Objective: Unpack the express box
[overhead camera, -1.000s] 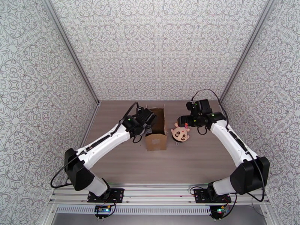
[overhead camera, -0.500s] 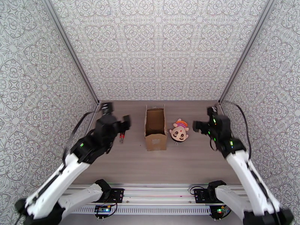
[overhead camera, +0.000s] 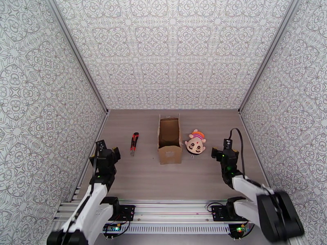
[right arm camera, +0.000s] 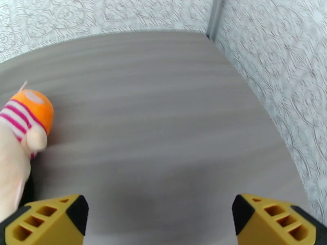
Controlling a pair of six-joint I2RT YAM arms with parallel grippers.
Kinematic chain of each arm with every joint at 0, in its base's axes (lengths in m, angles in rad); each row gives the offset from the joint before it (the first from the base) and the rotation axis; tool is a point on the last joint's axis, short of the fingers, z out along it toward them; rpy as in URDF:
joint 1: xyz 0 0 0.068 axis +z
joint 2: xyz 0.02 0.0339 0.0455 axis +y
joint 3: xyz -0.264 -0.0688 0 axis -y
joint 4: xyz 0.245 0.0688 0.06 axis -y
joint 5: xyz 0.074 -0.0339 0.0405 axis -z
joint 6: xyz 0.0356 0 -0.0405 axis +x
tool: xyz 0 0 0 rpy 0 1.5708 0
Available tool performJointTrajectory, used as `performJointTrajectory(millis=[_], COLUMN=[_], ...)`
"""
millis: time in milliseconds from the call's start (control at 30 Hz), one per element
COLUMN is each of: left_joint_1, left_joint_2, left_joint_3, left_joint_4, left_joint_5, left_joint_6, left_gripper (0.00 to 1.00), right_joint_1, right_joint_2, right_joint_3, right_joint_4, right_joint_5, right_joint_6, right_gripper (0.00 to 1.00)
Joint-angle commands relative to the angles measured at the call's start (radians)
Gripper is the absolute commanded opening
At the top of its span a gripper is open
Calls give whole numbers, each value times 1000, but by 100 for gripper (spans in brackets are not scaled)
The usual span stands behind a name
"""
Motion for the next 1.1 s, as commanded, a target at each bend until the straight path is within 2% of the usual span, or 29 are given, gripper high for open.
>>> performJointTrajectory(millis=[0, 100, 167, 233, 300, 367, 433, 500, 567, 667, 733, 1067], left_joint_1=[-4, -61, -83, -68, -61, -56, -35, -35, -42, -2, 7, 8], left_joint_2=[105, 235, 292, 363, 455, 575, 627, 675, 661, 653, 657, 656], left_joint_3=[-87, -115, -92, -82, -47, -14, -1, -13, 13, 57, 54, 55], left_joint_4=[394, 582, 617, 710, 780, 823, 856, 932, 855, 755, 771, 766], left_joint_5=[52, 30, 38, 78, 109, 159, 199, 189, 186, 216, 224, 226], left_joint_6=[32, 78, 108, 102, 119, 141, 128, 138, 135, 90, 86, 83], left_gripper=[99, 99, 99, 99, 99, 99, 100, 99, 99, 99, 99, 99], right_joint_1=[-6, -10, -11, -15, -18, -26, -32, -34, -34, -38, -39, -39], right_joint_2=[92, 239, 339, 272, 285, 262, 268, 267, 268, 266, 268, 271], right_joint_3=[-13, -47, -66, -56, -13, 30, 58, 51, 46, 98, 81, 100], right_joint_4=[422, 603, 779, 634, 590, 471, 433, 449, 462, 354, 395, 355], right_joint_5=[-47, -134, -151, -134, -154, -155, -127, -52, -20, -12, -17, -39], right_joint_6=[-104, -132, -151, -123, -136, -118, -101, -74, -63, -45, -55, -56], right_gripper=[99, 99, 99, 99, 99, 99, 99, 99, 99, 99, 99, 99])
